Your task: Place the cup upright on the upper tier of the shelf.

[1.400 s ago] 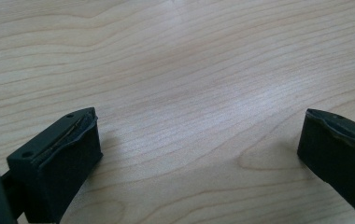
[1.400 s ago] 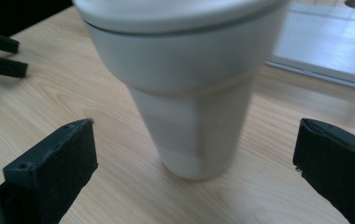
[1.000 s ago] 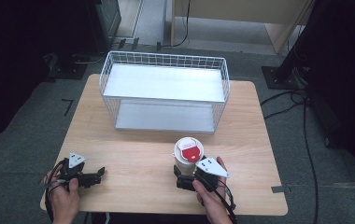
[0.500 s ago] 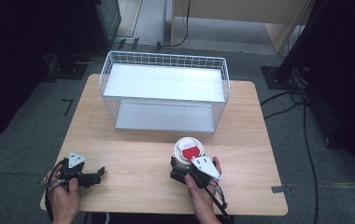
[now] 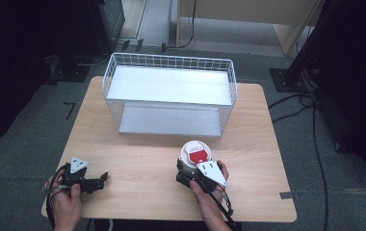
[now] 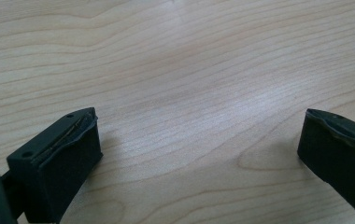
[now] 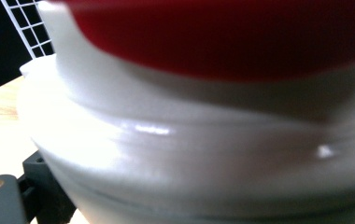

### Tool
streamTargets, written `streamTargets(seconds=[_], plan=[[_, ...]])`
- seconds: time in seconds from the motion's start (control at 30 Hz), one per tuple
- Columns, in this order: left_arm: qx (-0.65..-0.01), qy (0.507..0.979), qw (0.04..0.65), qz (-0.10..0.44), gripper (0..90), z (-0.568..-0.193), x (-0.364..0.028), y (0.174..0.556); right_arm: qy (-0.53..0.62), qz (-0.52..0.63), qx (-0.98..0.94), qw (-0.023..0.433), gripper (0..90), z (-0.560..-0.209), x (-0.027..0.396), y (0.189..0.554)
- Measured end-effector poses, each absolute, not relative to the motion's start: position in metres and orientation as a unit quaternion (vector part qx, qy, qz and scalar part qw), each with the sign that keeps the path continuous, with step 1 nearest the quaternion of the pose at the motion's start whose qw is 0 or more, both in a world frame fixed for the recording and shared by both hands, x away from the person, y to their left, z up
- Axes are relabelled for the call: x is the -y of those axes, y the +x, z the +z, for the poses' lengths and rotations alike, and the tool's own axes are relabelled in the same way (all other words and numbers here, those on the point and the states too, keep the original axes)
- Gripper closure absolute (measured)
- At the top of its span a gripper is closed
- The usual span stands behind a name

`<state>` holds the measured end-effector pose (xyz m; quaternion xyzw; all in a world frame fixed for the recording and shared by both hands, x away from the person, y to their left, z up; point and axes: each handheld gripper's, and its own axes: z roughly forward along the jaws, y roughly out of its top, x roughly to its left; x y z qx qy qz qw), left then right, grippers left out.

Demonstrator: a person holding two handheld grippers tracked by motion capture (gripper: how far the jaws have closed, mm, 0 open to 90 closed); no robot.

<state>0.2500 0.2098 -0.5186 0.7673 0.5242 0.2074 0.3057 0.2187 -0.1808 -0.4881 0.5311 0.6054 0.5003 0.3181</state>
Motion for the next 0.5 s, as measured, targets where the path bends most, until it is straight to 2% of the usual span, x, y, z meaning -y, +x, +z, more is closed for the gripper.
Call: streamTargets(seconds=[0.2,0.5], plan=[[-0.525,0.767,0.306,0.207,0.0,-0.519,-0.21,0.25,0.515,0.511,-0.606,0.326,5.5,-0.481,0.183,0.218],[-0.524,0.767,0.306,0.207,0.0,-0.519,-0.21,0.25,0.481,0.531,-0.598,0.359,5.5,-0.451,0.179,0.218]])
